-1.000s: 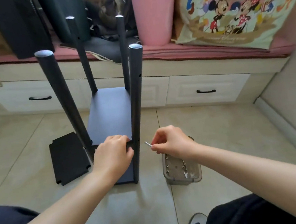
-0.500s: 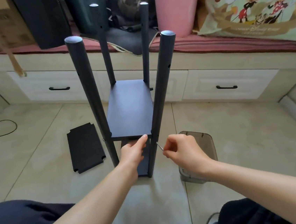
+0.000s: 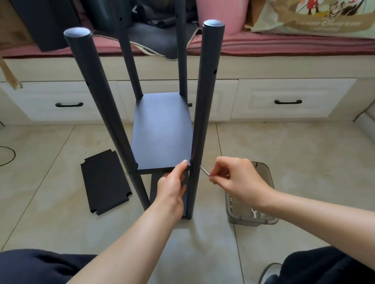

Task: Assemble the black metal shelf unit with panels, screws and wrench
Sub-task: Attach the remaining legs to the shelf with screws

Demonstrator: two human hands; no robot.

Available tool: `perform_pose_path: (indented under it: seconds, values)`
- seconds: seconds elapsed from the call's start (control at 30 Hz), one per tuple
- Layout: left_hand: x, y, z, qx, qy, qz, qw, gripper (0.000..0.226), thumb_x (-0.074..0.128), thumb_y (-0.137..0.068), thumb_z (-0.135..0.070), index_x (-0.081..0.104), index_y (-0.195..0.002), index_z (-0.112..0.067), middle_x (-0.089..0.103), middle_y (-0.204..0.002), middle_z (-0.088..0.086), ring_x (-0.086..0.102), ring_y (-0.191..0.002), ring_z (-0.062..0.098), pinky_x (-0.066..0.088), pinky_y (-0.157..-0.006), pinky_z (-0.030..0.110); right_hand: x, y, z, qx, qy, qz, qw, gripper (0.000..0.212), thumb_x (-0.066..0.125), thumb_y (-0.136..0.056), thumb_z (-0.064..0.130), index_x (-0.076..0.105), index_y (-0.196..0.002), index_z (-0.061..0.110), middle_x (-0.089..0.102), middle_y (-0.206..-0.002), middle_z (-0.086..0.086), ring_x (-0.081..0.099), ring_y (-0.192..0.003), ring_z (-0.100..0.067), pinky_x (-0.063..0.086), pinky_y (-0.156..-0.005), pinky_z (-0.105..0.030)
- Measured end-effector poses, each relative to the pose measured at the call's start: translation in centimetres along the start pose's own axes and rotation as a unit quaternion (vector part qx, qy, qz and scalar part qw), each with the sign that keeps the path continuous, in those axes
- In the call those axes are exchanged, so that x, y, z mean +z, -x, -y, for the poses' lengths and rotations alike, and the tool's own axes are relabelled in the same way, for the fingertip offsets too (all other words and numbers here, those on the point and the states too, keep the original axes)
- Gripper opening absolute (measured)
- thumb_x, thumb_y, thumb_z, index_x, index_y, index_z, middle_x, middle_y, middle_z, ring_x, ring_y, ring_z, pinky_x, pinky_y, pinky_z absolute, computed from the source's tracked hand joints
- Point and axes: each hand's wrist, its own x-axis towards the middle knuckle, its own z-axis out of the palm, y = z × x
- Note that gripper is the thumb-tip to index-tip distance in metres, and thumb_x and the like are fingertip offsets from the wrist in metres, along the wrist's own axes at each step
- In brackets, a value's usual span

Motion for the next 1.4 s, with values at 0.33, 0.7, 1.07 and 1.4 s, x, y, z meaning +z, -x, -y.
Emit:
perform_pose_path:
  seconds: [0.33,0.7,1.07,1.4]
  values:
    - [0.0,0.4,-0.1,-0.002,0.031,0.066,0.997,0.015,0.065,-0.095,-0.019,0.071,-0.108,-0.014,0.072,-0.095,-0.003,0.07,-0.069,0.001,0.045,-0.071,0.022,0.0,-0.8,-0.2,0.002,-0.011,0.011,1.0,0.023,0.073,-0.084,0.008,0.062,-0.072,0.023,0.07,-0.073,0.006,0.065,-0.07,-0.003,0.047,-0.066,-0.013]
    - [-0.1,-0.3,0.4,0.034,0.005,0.048,0.998,0.007,0.069,-0.093,-0.019,0.073,-0.095,-0.014,0.078,-0.096,0.002,0.073,-0.091,0.013,0.05,-0.071,0.021,-0.3,-1.0,0.3,0.032,-0.029,0.016,0.999,0.012,0.072,-0.086,0.009,0.066,-0.077,0.014,0.072,-0.074,0.004,0.069,-0.075,-0.009,0.055,-0.073,-0.025]
    - [-0.1,-0.5,0.4,0.025,-0.001,0.049,0.998,0.012,0.068,-0.093,-0.021,0.073,-0.099,-0.012,0.077,-0.105,0.008,0.072,-0.097,0.017,0.048,-0.073,0.023,-0.5,-1.3,0.8,0.041,-0.051,0.034,0.997,0.015,0.071,-0.086,0.007,0.066,-0.075,0.016,0.073,-0.074,0.001,0.07,-0.075,-0.011,0.057,-0.08,-0.036]
    - [-0.1,-0.3,0.4,0.025,0.01,0.059,0.998,0.019,0.066,-0.094,-0.022,0.072,-0.108,-0.009,0.076,-0.111,0.011,0.071,-0.1,0.017,0.048,-0.074,0.024,-0.2,-2.0,0.8,0.039,-0.068,0.031,0.996,0.011,0.071,-0.086,0.006,0.067,-0.078,0.011,0.073,-0.078,-0.003,0.071,-0.079,-0.015,0.056,-0.084,-0.04]
